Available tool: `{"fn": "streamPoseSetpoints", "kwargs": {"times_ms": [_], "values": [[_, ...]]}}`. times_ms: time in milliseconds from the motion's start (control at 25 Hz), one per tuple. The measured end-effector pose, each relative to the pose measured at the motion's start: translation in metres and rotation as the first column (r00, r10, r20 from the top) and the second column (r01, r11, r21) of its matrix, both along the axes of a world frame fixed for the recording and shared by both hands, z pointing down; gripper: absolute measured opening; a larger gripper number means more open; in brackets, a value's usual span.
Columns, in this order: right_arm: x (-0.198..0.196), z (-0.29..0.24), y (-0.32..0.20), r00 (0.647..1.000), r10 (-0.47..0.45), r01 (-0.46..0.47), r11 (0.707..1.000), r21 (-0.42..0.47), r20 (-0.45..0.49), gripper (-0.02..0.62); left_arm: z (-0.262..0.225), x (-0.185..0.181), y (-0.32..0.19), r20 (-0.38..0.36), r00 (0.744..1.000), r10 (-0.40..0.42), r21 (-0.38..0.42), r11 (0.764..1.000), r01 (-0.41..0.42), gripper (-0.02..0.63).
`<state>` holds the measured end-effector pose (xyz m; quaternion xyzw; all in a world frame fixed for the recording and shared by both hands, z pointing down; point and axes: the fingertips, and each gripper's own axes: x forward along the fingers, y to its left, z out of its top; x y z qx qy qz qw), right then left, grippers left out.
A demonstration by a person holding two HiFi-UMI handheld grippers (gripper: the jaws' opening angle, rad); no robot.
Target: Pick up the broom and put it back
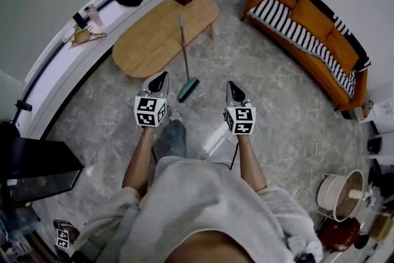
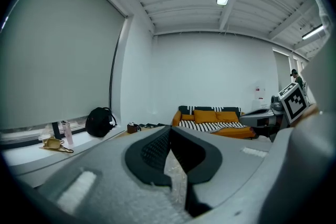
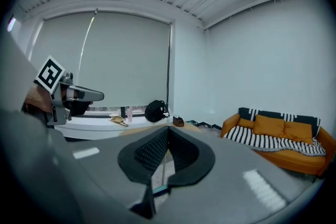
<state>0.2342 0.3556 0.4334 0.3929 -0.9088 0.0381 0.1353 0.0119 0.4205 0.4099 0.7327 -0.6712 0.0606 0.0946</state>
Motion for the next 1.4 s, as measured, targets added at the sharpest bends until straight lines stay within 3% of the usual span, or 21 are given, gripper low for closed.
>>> {"fn": "streamPoseSetpoints", "kwargs": {"times_ms": [240,560,880,1080,1400], "values": [[-0.046,-0.007,-0.081,0.999,0.035,-0.035,0.999,0.0,-0.029,0.0,-0.002,-0.044,-0.091,-0.026,0.999,0.044,0.003,0.999,-0.044,-0.003],[-0.137,-0.033,-0.194,0.998,0.048,-0.047,0.999,0.025,-0.037,0.001,-0.019,-0.136,-0.203,-0.036,0.997,0.062,0.015,0.998,-0.062,-0.003],[-0.212,-0.038,-0.277,0.997,0.052,-0.05,0.998,0.037,-0.051,0.002,-0.028,-0.21,-0.295,-0.028,0.996,0.083,0.03,0.996,-0.083,-0.003],[-0.23,-0.028,-0.305,0.997,0.054,-0.053,0.998,0.024,-0.059,0.001,-0.018,-0.225,-0.327,-0.035,0.995,0.098,0.017,0.995,-0.097,-0.003],[-0.231,-0.004,-0.336,0.997,0.009,-0.011,0.999,-0.035,-0.075,0.002,0.01,-0.217,-0.35,-0.051,0.996,0.074,-0.048,0.996,-0.077,-0.003]]}}
